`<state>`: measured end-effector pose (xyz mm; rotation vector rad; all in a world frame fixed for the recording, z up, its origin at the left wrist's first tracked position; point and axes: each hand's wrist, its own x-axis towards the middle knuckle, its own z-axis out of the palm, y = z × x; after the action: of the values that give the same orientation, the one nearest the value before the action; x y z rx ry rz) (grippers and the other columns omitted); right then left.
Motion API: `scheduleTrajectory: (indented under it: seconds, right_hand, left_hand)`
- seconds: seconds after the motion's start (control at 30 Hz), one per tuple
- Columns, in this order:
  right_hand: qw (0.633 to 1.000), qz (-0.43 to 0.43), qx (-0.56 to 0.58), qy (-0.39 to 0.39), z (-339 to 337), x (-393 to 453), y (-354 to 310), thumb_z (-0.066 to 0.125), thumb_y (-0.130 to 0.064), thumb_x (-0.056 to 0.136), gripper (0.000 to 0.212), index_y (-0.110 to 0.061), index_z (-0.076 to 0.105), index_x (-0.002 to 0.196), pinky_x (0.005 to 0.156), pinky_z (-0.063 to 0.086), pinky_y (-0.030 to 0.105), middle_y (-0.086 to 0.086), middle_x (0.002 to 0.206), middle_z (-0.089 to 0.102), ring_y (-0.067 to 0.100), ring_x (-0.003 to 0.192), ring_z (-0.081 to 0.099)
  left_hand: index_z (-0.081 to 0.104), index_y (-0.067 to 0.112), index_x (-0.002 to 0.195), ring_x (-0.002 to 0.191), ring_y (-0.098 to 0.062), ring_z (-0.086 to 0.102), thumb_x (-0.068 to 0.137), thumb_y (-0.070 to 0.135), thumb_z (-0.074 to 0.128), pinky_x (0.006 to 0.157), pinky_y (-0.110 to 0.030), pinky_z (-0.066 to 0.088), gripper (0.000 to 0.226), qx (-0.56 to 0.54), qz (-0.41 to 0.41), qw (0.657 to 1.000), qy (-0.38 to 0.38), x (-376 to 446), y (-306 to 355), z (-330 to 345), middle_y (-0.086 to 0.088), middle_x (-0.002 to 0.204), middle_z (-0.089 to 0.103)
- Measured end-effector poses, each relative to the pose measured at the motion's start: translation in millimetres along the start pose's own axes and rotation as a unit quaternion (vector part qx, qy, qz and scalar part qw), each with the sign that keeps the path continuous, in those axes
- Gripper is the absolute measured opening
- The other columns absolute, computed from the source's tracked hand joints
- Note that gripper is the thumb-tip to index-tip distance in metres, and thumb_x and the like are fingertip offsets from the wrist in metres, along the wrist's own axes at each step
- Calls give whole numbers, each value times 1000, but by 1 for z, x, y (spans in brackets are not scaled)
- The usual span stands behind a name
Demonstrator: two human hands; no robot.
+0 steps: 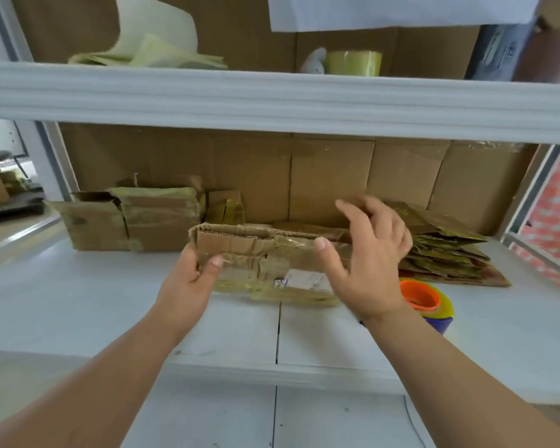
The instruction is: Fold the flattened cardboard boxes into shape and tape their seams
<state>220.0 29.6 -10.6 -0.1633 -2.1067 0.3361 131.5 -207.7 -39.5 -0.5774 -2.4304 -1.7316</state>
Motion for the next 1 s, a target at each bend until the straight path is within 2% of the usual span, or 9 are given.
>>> scheduleTrajectory:
  seconds: [0.13, 0.27, 0.33, 0.47, 0.6, 0.67, 0.77, 0.9, 1.0]
  right_hand:
    - [976, 182, 111, 36, -7, -12, 19, 43, -59, 86, 68, -17, 45, 139, 109, 32, 48, 6, 142, 40, 25, 130, 39]
    - [915, 269, 286, -90, -13, -21, 31, 43, -42, 102, 30, -21, 41, 122, 80, 48, 23, -9, 110, 55, 13, 108, 57]
    - [906, 267, 306, -121, -14, -25, 33, 41, -40, 103, 22, -26, 33, 119, 70, 44, 15, -19, 103, 51, 2, 100, 56]
    - [898, 258, 335, -125, -20, -25, 38, 45, -36, 103, 39, -31, 22, 134, 81, 45, 17, -25, 112, 45, -4, 101, 52]
    - [905, 221, 332, -145, -26, -26, 47, 44, -36, 103, 36, -40, 25, 133, 88, 49, 22, -30, 114, 47, -9, 104, 55]
    - [906, 199, 342, -152, -28, -27, 50, 44, -37, 102, 36, -44, 30, 134, 86, 50, 18, -32, 117, 50, -14, 108, 53]
    - [897, 182, 363, -172, -33, -26, 53, 46, -36, 101, 37, -49, 34, 133, 81, 50, 9, -31, 119, 55, -14, 111, 53]
    - [894, 168, 359, -207, -38, -19, 56, 46, -49, 94, 34, -61, 37, 125, 81, 47, 4, -39, 119, 55, -18, 114, 50]
    - [894, 164, 351, -225, -35, -15, 61, 42, -57, 91, 42, -55, 40, 132, 85, 47, 6, -44, 117, 54, -20, 115, 49]
  left_hand:
    - [54, 41, 113, 113, -13, 58, 102, 35, 51, 106, -48, 43, 13, -59, -69, 996, 3, -7, -9, -10, 14, 114, 65]
    - [48, 30, 123, 113, -11, 57, 104, 32, 46, 106, -48, 45, 19, -118, -120, 986, 8, -13, -2, 1, 12, 116, 60]
    - [37, 33, 133, 113, -11, 56, 105, 32, 42, 106, -47, 44, 28, -126, -134, 983, 17, -18, 3, 12, 11, 118, 56]
    - [19, 39, 142, 111, -10, 56, 105, 33, 41, 107, -46, 44, 44, -137, -129, 981, 41, -21, 16, 31, 6, 127, 52]
    - [38, 53, 136, 118, 2, 48, 101, 58, 32, 108, -42, 41, 35, -148, -104, 983, 22, -19, 29, 42, 26, 126, 53]
    - [44, 60, 133, 129, 2, 42, 85, 84, 30, 108, -41, 39, 55, -140, -109, 984, -10, -18, 35, 44, 27, 136, 50]
    - [43, 45, 142, 132, -10, 45, 52, 103, 38, 111, -47, 39, 107, -170, -151, 974, -22, -8, 36, 47, 12, 142, 52]
    - [49, 40, 138, 122, -16, 54, 84, 84, 23, 108, -46, 42, 75, -169, -174, 970, -26, 0, 49, 48, 5, 129, 63]
    - [26, 43, 145, 110, -15, 55, 94, 70, 20, 101, -43, 45, 59, -120, -131, 984, -1, 5, 54, 49, 6, 125, 54]
